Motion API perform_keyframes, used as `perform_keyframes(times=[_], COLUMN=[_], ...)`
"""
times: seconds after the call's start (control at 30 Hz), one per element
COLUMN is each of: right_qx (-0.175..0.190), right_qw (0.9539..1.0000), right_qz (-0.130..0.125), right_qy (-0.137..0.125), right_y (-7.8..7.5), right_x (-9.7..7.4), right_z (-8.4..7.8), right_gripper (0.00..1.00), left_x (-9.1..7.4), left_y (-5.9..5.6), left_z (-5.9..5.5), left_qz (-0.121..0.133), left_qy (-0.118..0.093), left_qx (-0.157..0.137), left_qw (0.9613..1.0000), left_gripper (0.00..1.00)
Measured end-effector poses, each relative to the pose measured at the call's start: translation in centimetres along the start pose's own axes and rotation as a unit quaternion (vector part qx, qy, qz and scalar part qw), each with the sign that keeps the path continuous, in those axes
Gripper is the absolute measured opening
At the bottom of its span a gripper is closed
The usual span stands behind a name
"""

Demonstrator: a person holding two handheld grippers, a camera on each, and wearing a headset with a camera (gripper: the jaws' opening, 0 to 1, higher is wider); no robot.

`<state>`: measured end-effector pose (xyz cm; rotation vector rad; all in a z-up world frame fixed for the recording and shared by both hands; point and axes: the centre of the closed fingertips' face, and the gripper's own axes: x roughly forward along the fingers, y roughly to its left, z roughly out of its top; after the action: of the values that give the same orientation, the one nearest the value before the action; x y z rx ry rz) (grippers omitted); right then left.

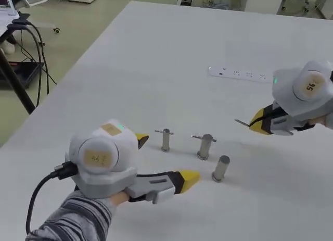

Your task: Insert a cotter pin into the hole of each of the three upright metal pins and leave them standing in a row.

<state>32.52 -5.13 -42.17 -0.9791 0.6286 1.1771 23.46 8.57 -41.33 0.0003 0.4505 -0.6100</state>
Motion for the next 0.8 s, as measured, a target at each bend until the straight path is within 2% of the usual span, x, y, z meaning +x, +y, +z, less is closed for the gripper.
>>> perform_keyframes(times=[0.1,0.23,0.57,0.7,0.8], right_qx=[-0.016,-0.039,-0.075,-0.094,-0.103], right_qw=[0.9998,0.9991,0.9959,0.9939,0.9927], right_qz=[0.003,0.002,-0.002,-0.002,-0.001], right_qy=[-0.008,-0.019,-0.05,-0.058,-0.061], right_y=[0.8,1.8,4.5,5.6,6.2], right_x=[-0.7,-1.4,-2.2,-2.3,-2.4], right_z=[1.2,2.7,5.7,6.4,6.6], right_gripper=[0.0,0.0,0.0,0.0,0.0], left_x=[-0.1,-0.1,-0.4,-0.3,-0.1], left_y=[-0.2,-0.6,-1.7,-2.5,-3.2], left_z=[0.6,0.9,2.7,3.0,3.2], left_qz=[-0.008,-0.016,-0.041,-0.052,-0.061], left_qy=[-0.006,-0.002,-0.015,-0.016,-0.017], left_qx=[-0.007,-0.013,-0.039,-0.049,-0.055], left_qw=[0.9999,0.9998,0.9983,0.9973,0.9965], left_gripper=[0.7,0.62,0.47,0.39,0.37])
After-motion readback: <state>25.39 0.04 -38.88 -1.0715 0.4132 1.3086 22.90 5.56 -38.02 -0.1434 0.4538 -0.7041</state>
